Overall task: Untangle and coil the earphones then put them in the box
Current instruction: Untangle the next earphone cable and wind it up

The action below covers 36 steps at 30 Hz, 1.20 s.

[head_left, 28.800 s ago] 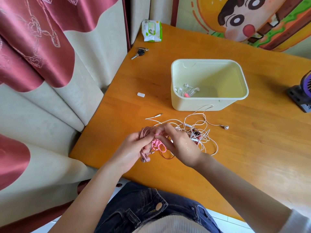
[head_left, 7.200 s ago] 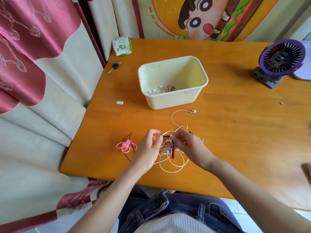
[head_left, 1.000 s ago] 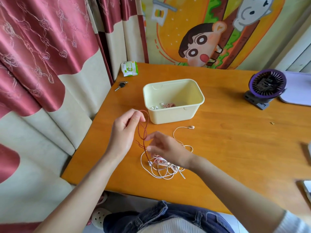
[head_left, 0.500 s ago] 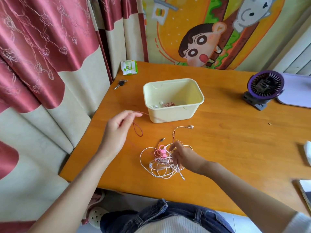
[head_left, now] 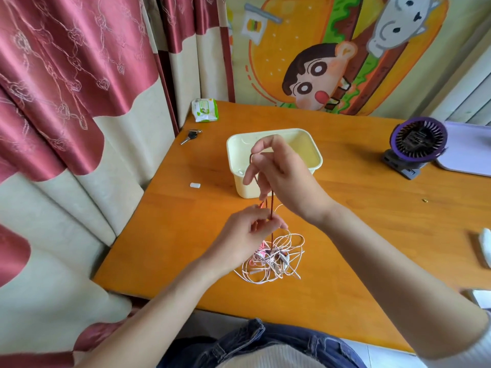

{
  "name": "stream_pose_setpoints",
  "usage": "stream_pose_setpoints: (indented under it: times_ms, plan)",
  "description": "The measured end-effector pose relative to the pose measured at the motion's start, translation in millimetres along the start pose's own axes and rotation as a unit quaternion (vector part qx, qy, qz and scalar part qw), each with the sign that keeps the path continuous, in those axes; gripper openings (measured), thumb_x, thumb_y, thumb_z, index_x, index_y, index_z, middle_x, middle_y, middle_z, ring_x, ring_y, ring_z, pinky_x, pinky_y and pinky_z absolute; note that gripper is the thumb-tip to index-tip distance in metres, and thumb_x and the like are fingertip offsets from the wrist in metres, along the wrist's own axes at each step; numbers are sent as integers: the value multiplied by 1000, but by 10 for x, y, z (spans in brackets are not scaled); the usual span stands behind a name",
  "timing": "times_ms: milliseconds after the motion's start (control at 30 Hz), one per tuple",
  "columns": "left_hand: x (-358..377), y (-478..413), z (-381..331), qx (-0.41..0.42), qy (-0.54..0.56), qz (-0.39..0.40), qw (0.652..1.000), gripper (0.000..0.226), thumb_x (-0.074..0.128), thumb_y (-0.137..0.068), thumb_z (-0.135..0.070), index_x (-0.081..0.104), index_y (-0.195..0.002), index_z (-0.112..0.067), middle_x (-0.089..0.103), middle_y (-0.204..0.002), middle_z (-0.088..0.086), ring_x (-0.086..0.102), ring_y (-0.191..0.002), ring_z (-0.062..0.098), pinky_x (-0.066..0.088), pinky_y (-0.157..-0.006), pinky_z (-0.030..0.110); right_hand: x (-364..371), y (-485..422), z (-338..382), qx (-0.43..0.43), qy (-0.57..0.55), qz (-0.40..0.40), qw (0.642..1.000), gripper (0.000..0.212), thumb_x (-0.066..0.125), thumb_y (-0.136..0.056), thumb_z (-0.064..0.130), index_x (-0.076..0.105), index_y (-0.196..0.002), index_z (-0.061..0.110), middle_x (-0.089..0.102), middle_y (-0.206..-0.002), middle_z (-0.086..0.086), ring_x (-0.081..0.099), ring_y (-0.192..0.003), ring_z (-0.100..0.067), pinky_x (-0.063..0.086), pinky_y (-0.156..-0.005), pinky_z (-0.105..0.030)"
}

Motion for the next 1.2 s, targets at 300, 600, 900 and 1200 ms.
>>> stream_pose_setpoints:
  times_ms: [300, 600, 900, 1200]
  plan:
    - [-413, -19, 26, -45, 66, -151, 985, 24, 48, -97, -19, 71, -100, -12, 28, -43, 0, 34, -38, 0, 24, -45, 9, -96, 388, -784, 105, 53, -135, 984, 10, 40, -99, 18, 41, -97, 8, 53, -78, 2, 55, -67, -13, 49, -68, -32]
    - [-518, 5, -21, -58, 85, -140, 985, 26, 45, -98, -16, 68, -106, -6, 57, -64, -3, 48, -46, 3, 32, -47, 3, 437, 564, -1090, 93, 169, 89, 977, 37, 56, -93, 20, 45, -128, 20, 52, -118, 0, 53, -101, -9, 43, -87, -18]
    - [-335, 52, 450, -185, -71, 54, 979, 15, 31, -102, -20, 31, -116, -23, 52, -84, -3, 42, -66, 9, 37, -67, 27, 46, 432, -962, 138, 187, 30, 972, 28, 35, -99, 9, 52, -78, 18, 53, -61, 1, 58, -54, -16, 44, -52, -20]
    - [-180, 20, 338, -153, -136, 125, 971, 5, 41, -99, -22, 40, -94, -21, 64, -86, -4, 50, -69, 10, 39, -61, 24, 3, 391, -871, 102, 295, 43, 949, 33, 41, -99, 22, 47, -129, 9, 52, -127, -11, 49, -119, -24, 36, -98, -28]
Point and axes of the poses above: each hand's wrist, its own y-axis away from the middle knuckle, its own x-axis out of the palm, z = x × y, the point moved 6 cm from there along -y, towards the middle knuckle
